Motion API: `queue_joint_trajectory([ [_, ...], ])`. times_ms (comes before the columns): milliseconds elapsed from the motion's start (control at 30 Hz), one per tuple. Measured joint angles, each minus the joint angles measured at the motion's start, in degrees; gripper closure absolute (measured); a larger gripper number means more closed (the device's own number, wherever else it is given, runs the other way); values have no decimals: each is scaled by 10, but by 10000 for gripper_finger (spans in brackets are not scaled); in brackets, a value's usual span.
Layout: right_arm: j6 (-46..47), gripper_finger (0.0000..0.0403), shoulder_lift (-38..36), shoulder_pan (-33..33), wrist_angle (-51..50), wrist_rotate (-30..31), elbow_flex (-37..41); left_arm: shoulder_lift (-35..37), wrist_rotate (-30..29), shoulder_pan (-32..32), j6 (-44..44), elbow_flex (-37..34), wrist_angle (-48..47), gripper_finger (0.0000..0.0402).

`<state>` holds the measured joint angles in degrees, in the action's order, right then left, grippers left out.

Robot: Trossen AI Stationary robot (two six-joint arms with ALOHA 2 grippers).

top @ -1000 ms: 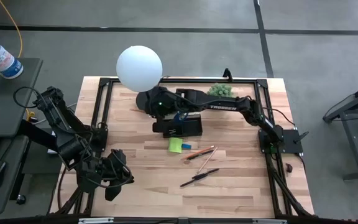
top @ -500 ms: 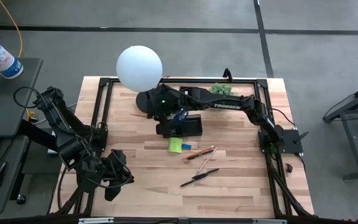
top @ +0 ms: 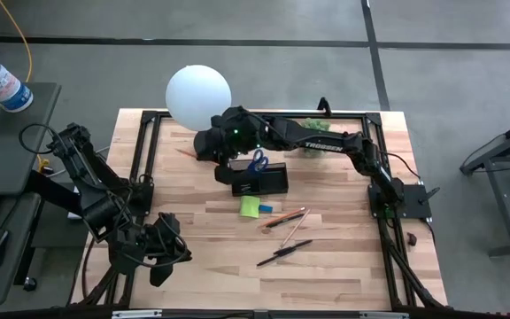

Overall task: Pick and place office supplies into organizer
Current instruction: Put the left orange pencil into the top left side of the desk organizer

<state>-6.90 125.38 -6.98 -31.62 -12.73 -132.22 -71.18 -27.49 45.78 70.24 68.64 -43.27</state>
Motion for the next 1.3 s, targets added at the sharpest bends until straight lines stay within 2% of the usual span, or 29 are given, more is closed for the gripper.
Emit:
queue_joint_trajectory([
  [300,-14,403,-11,-27,-41,-77,0,0,-2,0,2,0,4,346],
  [433,-49,403,-11,-28,-111,-62,2,0,-11,0,-8,0,2,346],
  [533,-57,403,-24,-29,-98,-60,67,0,-16,0,-8,0,0,346],
  [600,-45,403,-56,-33,-49,-60,159,0,-20,0,-8,0,-2,346],
  [733,3,403,-175,-34,144,-35,392,0,-22,0,-8,0,-2,346],
  [833,40,403,-267,-42,274,-42,502,0,-22,-1,-8,0,-2,346],
  [967,92,403,-344,-55,353,-55,580,0,-38,-1,-10,0,-3,346],
  [1067,112,403,-376,-62,416,-53,624,0,-52,-1,-10,0,-2,346],
  [1300,138,403,-374,-86,522,-69,700,0,-98,-1,-8,0,8,346],
])
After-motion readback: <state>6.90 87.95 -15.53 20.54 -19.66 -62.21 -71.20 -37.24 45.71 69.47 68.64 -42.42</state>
